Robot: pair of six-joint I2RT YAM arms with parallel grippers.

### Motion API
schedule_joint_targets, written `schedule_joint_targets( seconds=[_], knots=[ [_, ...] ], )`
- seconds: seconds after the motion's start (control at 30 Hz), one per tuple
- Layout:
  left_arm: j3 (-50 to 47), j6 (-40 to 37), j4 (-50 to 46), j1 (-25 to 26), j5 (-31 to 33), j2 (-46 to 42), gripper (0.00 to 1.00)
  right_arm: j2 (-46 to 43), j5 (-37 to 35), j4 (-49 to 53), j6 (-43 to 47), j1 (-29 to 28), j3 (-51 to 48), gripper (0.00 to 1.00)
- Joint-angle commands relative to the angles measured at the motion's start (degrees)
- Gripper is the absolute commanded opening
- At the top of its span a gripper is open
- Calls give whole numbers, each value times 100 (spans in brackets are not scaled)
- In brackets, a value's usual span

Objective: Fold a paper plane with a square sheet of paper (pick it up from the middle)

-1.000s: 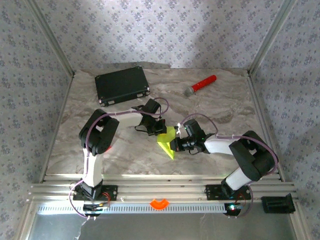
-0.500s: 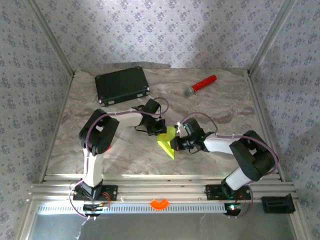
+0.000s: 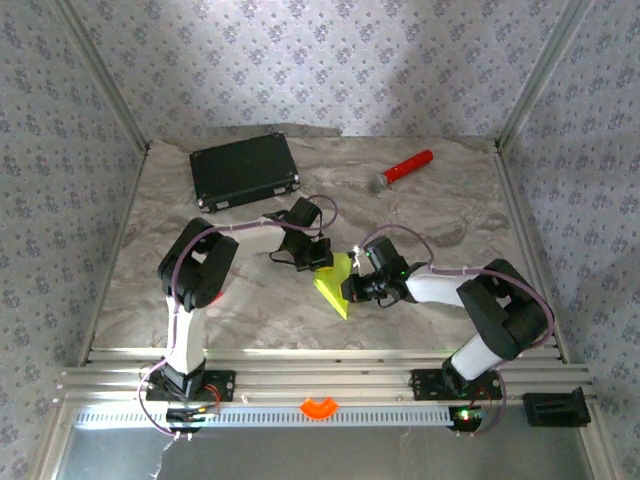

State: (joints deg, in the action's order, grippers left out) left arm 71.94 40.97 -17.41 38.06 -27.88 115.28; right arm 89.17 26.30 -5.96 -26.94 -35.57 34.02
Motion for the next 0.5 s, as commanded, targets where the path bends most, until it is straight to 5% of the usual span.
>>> schedule_joint_targets(
  seconds=[0.0, 0.47],
  knots=[
    [-27, -41, -194, 51, 142, 107, 5, -13, -13, 178, 119, -55, 108, 1],
    [-31, -36, -171, 63, 134, 108, 5, 55, -179, 182, 118, -72, 200, 1]
  ],
)
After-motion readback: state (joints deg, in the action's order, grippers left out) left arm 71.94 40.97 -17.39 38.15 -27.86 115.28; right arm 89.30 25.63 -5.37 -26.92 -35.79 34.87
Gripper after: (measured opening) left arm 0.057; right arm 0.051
